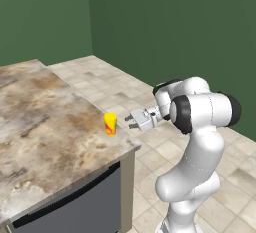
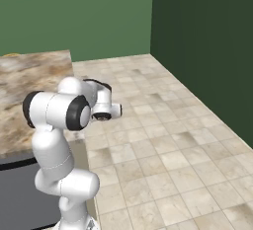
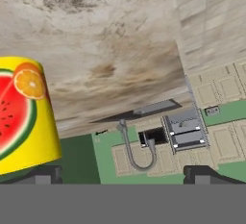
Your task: Move the cup from next to the sink to the open cabinet. Then, move the bowl with the avocado to the fridge to clear the area for faucet cleaning.
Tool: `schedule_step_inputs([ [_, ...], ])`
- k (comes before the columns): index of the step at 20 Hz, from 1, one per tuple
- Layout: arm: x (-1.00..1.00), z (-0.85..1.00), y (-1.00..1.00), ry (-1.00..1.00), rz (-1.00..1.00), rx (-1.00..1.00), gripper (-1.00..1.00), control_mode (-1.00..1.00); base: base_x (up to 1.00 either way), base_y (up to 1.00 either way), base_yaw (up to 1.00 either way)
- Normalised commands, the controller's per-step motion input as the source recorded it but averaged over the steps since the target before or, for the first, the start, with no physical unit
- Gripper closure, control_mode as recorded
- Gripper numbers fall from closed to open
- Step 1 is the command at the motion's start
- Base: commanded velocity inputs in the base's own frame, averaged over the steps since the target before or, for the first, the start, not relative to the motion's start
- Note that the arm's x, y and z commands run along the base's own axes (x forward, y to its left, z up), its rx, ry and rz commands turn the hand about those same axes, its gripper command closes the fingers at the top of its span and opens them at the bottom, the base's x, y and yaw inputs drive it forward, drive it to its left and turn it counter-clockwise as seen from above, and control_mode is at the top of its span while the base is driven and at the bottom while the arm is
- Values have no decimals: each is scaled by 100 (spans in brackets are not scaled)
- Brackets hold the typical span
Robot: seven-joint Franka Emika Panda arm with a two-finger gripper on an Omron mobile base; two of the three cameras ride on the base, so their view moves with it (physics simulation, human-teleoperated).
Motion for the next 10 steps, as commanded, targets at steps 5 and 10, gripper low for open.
schedule_step_inputs([
  [5,-9,-10,8,0,6,-1,-100,-100,0,0,0],
  [10,-1,0,12,0,4,0,-100,-100,0,0,0],
])
